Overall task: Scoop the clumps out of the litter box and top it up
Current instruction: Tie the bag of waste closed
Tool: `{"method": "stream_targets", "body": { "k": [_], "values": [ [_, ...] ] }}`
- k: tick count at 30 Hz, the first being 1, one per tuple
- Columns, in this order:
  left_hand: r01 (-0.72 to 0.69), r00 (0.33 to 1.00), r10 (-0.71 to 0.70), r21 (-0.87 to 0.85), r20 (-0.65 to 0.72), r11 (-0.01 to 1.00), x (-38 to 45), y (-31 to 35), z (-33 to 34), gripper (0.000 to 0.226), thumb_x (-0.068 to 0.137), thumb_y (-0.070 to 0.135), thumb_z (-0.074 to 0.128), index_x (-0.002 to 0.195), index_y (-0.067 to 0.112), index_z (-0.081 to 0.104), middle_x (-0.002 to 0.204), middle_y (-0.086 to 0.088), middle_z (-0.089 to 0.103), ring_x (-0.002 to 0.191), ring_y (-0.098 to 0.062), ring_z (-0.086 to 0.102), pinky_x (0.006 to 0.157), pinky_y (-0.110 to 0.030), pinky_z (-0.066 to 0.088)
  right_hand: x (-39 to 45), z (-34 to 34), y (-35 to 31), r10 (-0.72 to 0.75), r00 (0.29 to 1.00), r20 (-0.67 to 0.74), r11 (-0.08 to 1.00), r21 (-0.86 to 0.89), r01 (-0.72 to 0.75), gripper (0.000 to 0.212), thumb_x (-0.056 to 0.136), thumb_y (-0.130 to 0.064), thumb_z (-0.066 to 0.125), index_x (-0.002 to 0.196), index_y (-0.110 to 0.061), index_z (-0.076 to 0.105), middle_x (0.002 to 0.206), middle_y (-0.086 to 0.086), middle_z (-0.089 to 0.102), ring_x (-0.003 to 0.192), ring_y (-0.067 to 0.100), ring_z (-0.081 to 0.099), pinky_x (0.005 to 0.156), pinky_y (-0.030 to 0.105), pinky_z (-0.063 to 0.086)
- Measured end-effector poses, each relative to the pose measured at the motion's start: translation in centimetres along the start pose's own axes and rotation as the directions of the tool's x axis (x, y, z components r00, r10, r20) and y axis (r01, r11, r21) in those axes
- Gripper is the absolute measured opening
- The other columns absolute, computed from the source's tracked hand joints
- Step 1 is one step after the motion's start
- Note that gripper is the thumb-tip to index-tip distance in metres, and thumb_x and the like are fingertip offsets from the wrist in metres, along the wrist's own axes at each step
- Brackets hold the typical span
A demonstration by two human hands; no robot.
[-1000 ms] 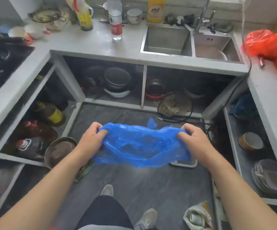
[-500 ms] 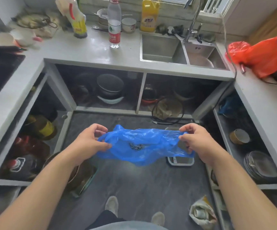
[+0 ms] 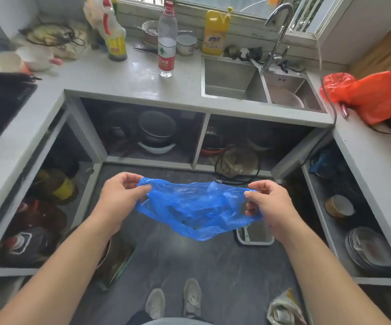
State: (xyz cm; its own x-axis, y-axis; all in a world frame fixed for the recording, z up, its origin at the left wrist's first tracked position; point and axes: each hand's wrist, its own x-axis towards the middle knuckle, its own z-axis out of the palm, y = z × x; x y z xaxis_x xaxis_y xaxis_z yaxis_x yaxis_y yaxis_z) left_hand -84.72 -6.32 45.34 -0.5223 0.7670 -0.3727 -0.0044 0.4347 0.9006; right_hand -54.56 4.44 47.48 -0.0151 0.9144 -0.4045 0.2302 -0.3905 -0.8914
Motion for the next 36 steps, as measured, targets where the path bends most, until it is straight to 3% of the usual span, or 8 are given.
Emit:
{"method": "stream_targets", "body": {
  "k": [5, 9, 14, 21, 25, 30, 34, 36],
  "values": [
    [-0.051, 0.994, 0.049, -0.016, -0.093, 0.999, -0.3, -0.1, 1.0, 0.013, 0.084, 0.008, 0.076, 0.092, 0.015, 0.069, 0.069, -0.006, 0.068, 0.056, -0.013, 0.06, 0.065, -0.035, 0.051, 0.2, 1.3, -1.0, -0.054, 0.998, -0.041, 0.996, 0.067, 0.057, 0.012, 0.088, 0.002, 0.065, 0.098, -0.005, 0.062, 0.079, 0.012, 0.061, 0.054, 0.019, 0.058, 0.059, 0.038, 0.058],
    [-0.077, 0.979, 0.064, -0.062, -0.191, 0.995, 0.2, 0.1, 0.8, 0.012, 0.086, 0.007, 0.075, 0.09, 0.015, 0.067, 0.083, -0.016, 0.07, 0.051, -0.01, 0.064, 0.064, -0.032, 0.054, 0.9, 1.3, -1.6, -0.108, 0.991, -0.075, 0.994, 0.003, 0.109, 0.012, 0.089, 0.0, 0.064, 0.097, -0.008, 0.062, 0.082, 0.013, 0.064, 0.056, 0.022, 0.062, 0.056, 0.031, 0.057],
    [-0.058, 0.973, 0.04, -0.072, -0.228, 0.996, 0.7, -0.2, 0.7, 0.011, 0.088, 0.009, 0.073, 0.091, 0.016, 0.065, 0.089, -0.017, 0.072, 0.055, -0.015, 0.068, 0.071, -0.041, 0.058, 0.9, 1.1, -0.8, -0.124, 0.987, -0.104, 0.989, -0.093, 0.115, 0.012, 0.09, -0.002, 0.063, 0.097, -0.011, 0.063, 0.085, 0.013, 0.067, 0.057, 0.021, 0.064, 0.055, 0.033, 0.058],
    [-0.145, 0.965, 0.11, -0.132, -0.239, 0.981, -0.2, 0.9, 2.1, 0.012, 0.088, 0.008, 0.075, 0.092, 0.015, 0.065, 0.088, -0.013, 0.07, 0.054, -0.012, 0.067, 0.055, -0.023, 0.052, 0.2, 1.0, -0.9, -0.136, 0.981, -0.14, 0.99, 0.011, 0.139, 0.013, 0.091, -0.001, 0.062, 0.101, -0.009, 0.065, 0.084, 0.015, 0.07, 0.061, 0.021, 0.068, 0.064, 0.034, 0.06],
    [-0.131, 0.963, 0.109, -0.079, -0.245, 0.988, -0.5, -0.1, 2.1, 0.014, 0.087, 0.009, 0.076, 0.092, 0.019, 0.067, 0.092, -0.02, 0.072, 0.057, -0.012, 0.066, 0.059, -0.029, 0.054, -0.1, 0.4, -0.5, -0.115, 0.982, -0.147, 0.993, 0.0, 0.116, 0.015, 0.092, 0.002, 0.058, 0.101, -0.007, 0.065, 0.085, 0.015, 0.07, 0.064, 0.023, 0.067, 0.06, 0.03, 0.059],
    [-0.23, 0.939, 0.26, 0.153, -0.223, 0.961, -0.9, -0.8, 1.3, 0.024, 0.087, 0.006, 0.069, 0.093, 0.03, 0.067, 0.095, 0.005, 0.07, 0.088, -0.014, 0.066, 0.078, -0.031, 0.055, -0.5, -0.9, 0.0, -0.13, 0.98, -0.152, 0.991, -0.044, 0.124, 0.024, 0.087, 0.004, 0.061, 0.103, -0.014, 0.067, 0.083, 0.01, 0.071, 0.066, 0.017, 0.067, 0.068, 0.031, 0.057],
    [-0.307, 0.822, 0.428, 0.341, -0.376, 0.888, -0.6, -0.7, 0.5, 0.025, 0.087, -0.002, 0.061, 0.103, 0.017, 0.067, 0.102, -0.004, 0.065, 0.085, -0.019, 0.058, 0.079, -0.028, 0.046, -0.6, -1.8, 0.2, -0.124, 0.965, -0.231, 0.99, -0.09, 0.105, 0.025, 0.085, 0.003, 0.06, 0.101, -0.015, 0.066, 0.082, 0.007, 0.071, 0.067, 0.014, 0.066, 0.066, 0.025, 0.052],
    [-0.279, 0.804, 0.39, 0.294, -0.45, 0.914, -0.6, -0.1, 0.2, 0.016, 0.091, 0.006, 0.065, 0.104, 0.016, 0.065, 0.102, -0.002, 0.064, 0.089, -0.018, 0.058, 0.075, -0.02, 0.043, -0.7, -2.5, 0.1, -0.131, 0.961, -0.244, 0.988, -0.115, 0.106, 0.02, 0.085, 0.0, 0.062, 0.097, -0.015, 0.067, 0.081, 0.006, 0.071, 0.071, 0.016, 0.066, 0.065, 0.027, 0.052]
  ]
}}
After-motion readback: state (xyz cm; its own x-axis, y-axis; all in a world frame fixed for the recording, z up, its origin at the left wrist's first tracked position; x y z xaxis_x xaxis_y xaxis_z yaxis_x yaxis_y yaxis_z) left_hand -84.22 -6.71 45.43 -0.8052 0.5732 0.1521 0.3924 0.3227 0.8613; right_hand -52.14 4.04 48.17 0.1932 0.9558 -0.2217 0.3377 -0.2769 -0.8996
